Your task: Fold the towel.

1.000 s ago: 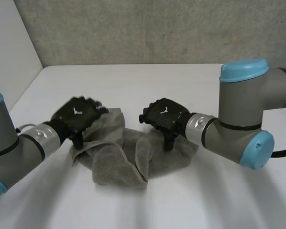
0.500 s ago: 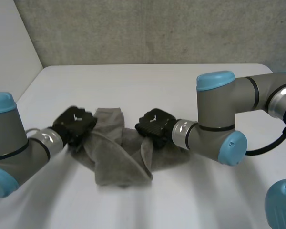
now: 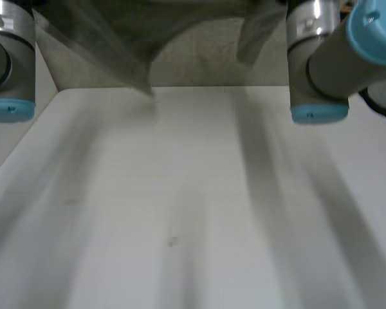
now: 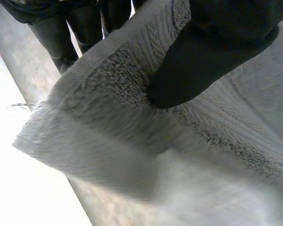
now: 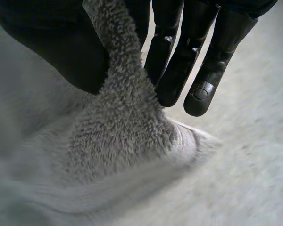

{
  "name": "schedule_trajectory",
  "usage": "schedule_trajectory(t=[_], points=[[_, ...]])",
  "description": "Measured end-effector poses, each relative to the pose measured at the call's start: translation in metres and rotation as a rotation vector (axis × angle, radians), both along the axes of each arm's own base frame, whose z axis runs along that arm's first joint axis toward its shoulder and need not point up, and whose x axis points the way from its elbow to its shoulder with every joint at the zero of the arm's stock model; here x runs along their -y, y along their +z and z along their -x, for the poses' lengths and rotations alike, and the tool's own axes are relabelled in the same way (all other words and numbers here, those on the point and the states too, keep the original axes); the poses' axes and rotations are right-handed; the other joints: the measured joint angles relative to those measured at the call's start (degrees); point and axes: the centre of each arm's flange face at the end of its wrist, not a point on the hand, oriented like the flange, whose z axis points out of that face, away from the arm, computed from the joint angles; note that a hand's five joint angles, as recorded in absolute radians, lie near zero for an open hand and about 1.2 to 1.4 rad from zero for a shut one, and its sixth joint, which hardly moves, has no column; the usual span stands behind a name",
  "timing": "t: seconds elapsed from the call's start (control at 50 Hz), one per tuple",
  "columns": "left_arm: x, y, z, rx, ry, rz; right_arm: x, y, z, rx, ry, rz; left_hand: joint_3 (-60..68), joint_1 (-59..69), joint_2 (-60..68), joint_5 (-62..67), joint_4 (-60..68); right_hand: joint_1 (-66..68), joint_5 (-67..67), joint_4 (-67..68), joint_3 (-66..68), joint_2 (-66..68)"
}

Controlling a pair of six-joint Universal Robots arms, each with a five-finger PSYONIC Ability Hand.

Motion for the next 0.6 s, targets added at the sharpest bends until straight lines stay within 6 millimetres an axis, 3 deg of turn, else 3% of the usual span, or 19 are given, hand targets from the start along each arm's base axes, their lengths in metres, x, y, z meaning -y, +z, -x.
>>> schedule_trajectory(t=[0.06, 0.14, 0.16, 0.2, 0.26, 0.28, 0.38, 0.48, 0.54, 0.6], points=[[-0.001, -0.025, 0.001, 0.009, -0.022, -0.072, -0.003, -0.036, 0.0, -0.079, 0.03, -0.103, 0.0, 0.01, 0.0, 0.05, 0.0, 0.0, 0.01, 0.0, 0.0, 0.0], [-0.008, -0.073, 0.007, 0.066, -0.066, -0.204, -0.01, -0.085, -0.001, -0.177, 0.081, -0.233, 0.0, 0.13, 0.0, 0.05, 0.02, 0.0, 0.3, 0.01, 0.16, 0.0], [-0.008, -0.073, 0.007, 0.066, -0.066, -0.204, -0.01, -0.085, -0.001, -0.177, 0.081, -0.233, 0.0, 0.13, 0.0, 0.05, 0.02, 0.0, 0.3, 0.01, 0.16, 0.0], [-0.016, -0.117, 0.01, 0.115, -0.103, -0.321, -0.016, -0.128, 0.0, -0.247, 0.109, -0.347, 0.0, 0.13, 0.0, 0.05, 0.02, 0.0, 0.52, 0.01, 0.18, 0.0], [-0.026, -0.151, 0.011, 0.15, -0.13, -0.417, -0.023, -0.162, 0.002, -0.299, 0.121, -0.442, 0.0, 0.13, 0.0, 0.05, 0.02, 0.0, 0.54, 0.01, 0.18, 0.0], [-0.032, -0.172, 0.01, 0.169, -0.143, -0.475, -0.028, -0.183, 0.005, -0.331, 0.127, -0.505, 0.0, 0.13, 0.0, 0.05, 0.02, 0.0, 0.54, 0.01, 0.18, 0.0], [-0.057, -0.22, 0.006, 0.213, -0.167, -0.622, -0.048, -0.233, 0.017, -0.417, 0.13, -0.69, 0.0, 0.13, 0.0, 0.05, 0.02, 0.0, 0.56, 0.01, 0.18, 0.0], [-0.075, -0.238, 0.0, 0.254, -0.168, -0.685, -0.059, -0.248, 0.03, -0.453, 0.118, -0.788, 0.0, 0.13, 0.0, 0.05, 0.03, 0.0, 0.56, 0.01, 0.18, 0.0], [-0.084, -0.239, -0.004, 0.287, -0.158, -0.692, -0.064, -0.244, 0.038, -0.46, 0.11, -0.827, 0.0, 0.13, 0.0, 0.05, 0.03, 0.0, 0.56, 0.01, 0.18, 0.0], [-0.096, -0.231, -0.011, 0.33, -0.138, -0.677, -0.073, -0.23, 0.049, -0.445, 0.103, -0.88, 0.0, 0.13, 0.0, 0.06, 0.03, -4.4, -5.33, -8.16, -7.64, -6.74]])
